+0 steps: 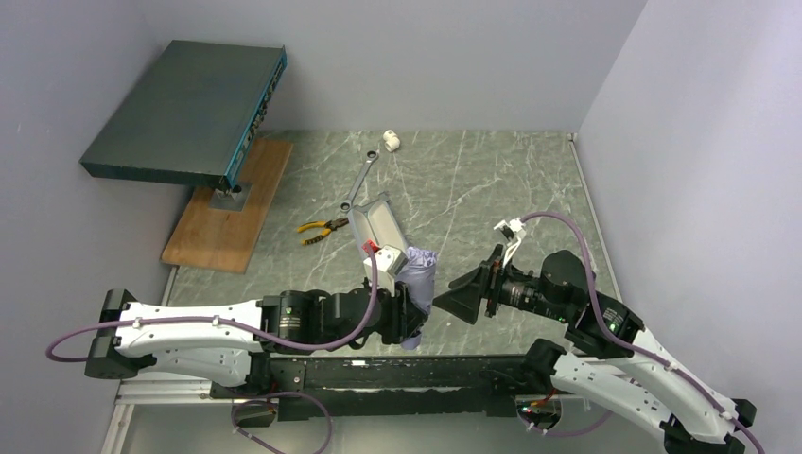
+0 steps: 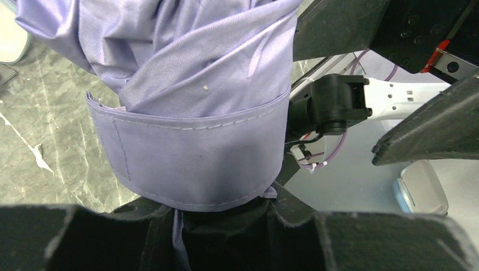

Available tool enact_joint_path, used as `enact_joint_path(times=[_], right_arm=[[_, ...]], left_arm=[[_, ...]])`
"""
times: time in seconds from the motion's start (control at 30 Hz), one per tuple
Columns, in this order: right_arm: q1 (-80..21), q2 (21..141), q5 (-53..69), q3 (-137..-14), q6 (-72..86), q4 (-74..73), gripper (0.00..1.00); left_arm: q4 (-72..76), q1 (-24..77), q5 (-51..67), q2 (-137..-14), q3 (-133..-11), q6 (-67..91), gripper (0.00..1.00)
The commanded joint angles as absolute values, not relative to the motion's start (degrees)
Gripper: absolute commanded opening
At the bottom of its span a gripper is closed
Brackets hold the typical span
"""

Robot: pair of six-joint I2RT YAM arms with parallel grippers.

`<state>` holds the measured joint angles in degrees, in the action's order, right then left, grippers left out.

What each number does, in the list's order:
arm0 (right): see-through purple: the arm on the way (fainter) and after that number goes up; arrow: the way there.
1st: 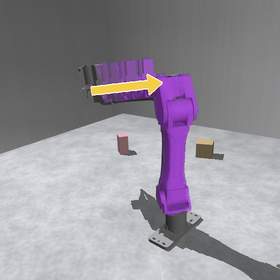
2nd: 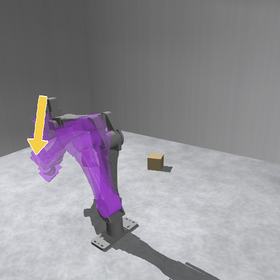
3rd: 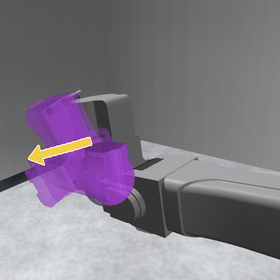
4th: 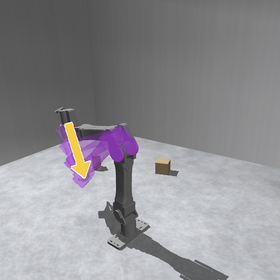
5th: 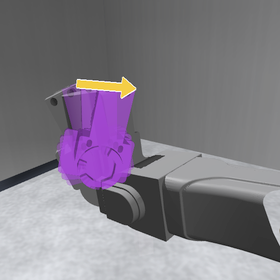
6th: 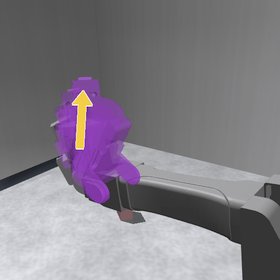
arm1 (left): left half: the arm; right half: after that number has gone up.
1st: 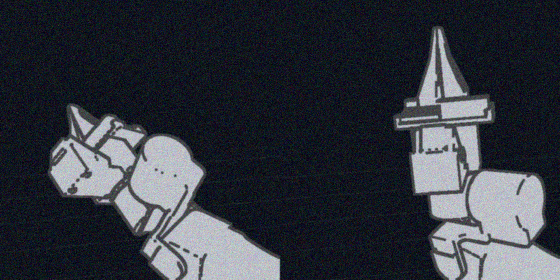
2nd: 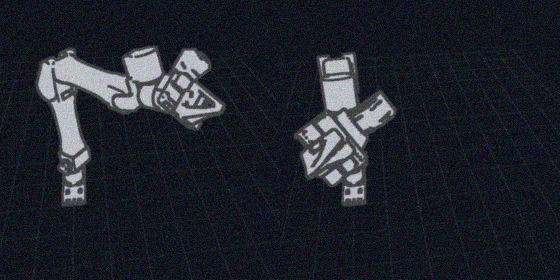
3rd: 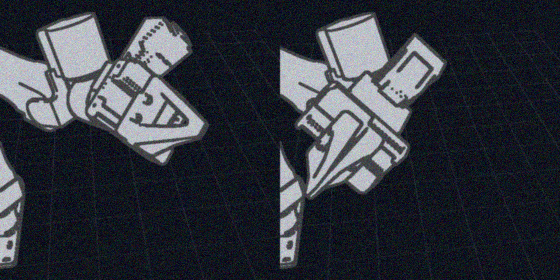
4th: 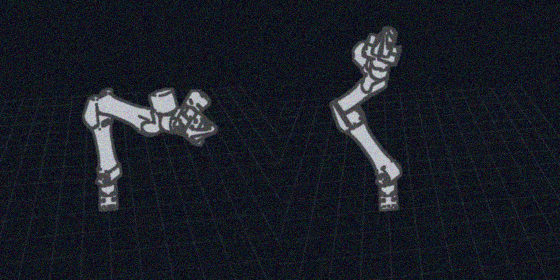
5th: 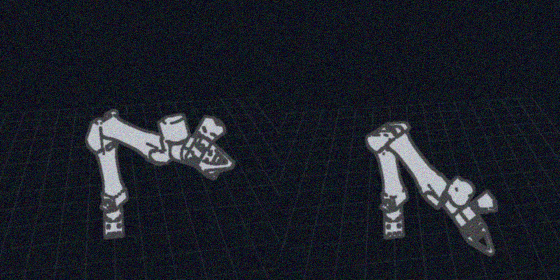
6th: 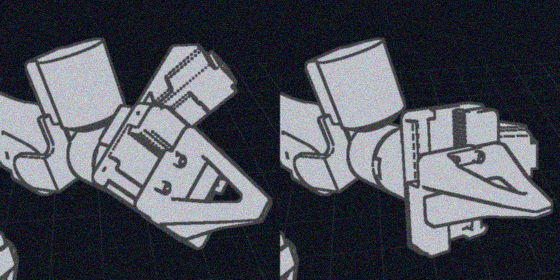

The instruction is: Open the umbrella

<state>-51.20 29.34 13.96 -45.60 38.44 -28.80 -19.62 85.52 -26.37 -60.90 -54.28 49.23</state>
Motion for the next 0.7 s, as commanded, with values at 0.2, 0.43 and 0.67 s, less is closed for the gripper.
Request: enact_joint_path(times=[0.2,0.43,0.67], right_arm=[[-53.0,34.0,10.0,-47.1,39.7,-24.2,0.80],[-55.5,36.4,8.0,-45.4,39.5,-20.0,0.67],[-55.6,35.0,0.9,-44.9,38.0,-23.6,0.26]], left_arm=[[-12.0,85.4,-28.3,-60.7,-55.9,49.1,0.00],[-10.5,85.4,-27.3,-60.8,-55.0,48.7,0.00],[-9.6,85.5,-26.4,-58.5,-53.6,48.8,0.00]])
